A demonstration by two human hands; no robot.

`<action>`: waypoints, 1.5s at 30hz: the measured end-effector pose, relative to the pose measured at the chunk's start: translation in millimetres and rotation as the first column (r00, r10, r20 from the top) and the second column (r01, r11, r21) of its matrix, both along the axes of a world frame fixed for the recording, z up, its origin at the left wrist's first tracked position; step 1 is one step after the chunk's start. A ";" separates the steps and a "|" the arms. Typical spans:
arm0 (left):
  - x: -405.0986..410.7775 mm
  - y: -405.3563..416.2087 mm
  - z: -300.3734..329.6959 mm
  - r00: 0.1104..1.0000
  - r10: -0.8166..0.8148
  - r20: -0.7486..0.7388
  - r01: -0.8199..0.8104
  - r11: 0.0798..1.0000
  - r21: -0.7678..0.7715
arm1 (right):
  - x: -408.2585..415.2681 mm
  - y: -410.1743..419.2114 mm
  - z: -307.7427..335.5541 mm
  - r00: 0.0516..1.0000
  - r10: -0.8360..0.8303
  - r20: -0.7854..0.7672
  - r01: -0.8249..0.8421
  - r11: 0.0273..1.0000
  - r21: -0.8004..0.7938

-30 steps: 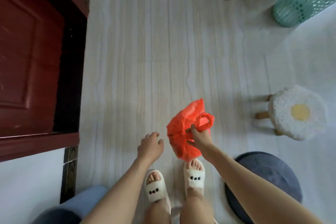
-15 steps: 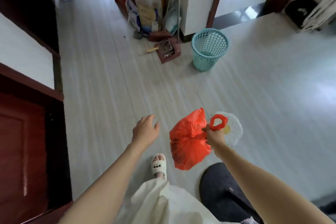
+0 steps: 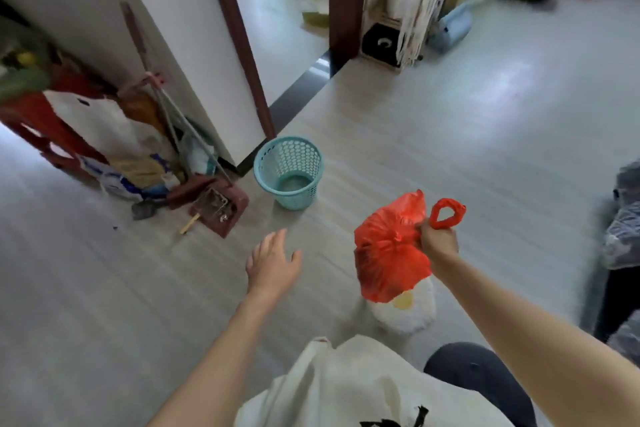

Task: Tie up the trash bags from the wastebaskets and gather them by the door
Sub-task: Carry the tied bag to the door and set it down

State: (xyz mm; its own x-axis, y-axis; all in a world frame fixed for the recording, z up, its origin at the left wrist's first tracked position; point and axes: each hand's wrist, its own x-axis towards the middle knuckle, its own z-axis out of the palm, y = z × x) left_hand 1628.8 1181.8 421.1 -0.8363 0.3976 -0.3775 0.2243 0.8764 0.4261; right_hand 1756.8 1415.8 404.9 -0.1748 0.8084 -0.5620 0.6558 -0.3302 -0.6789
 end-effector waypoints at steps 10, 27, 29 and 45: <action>-131.1 179.3 -7.3 0.938 -0.345 0.019 0.345 0.938 -0.015 | -114.4 131.1 12.9 0.907 -0.335 -0.253 0.320 0.942 -0.102; -305.6 628.7 10.2 0.771 -0.630 -0.089 0.614 0.774 -0.158 | -234.8 495.3 18.1 0.865 -0.466 -0.186 0.459 0.885 -0.079; -316.9 690.4 1.9 0.744 -0.662 -0.091 0.645 0.748 -0.159 | -244.7 552.3 12.4 0.846 -0.497 -0.194 0.489 0.867 -0.089; -334.9 1199.1 -5.1 0.473 -0.880 -0.050 0.881 0.474 -0.008 | -247.8 978.4 47.0 0.650 -0.741 -0.169 0.758 0.646 0.084</action>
State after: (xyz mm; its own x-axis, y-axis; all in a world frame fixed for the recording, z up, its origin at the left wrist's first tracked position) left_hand 1293.9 2380.9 416.0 -0.0570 0.9394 -0.3380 0.8911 0.2005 0.4071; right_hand 1509.0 2394.2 451.9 0.4732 0.7547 -0.4544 0.1442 -0.5752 -0.8052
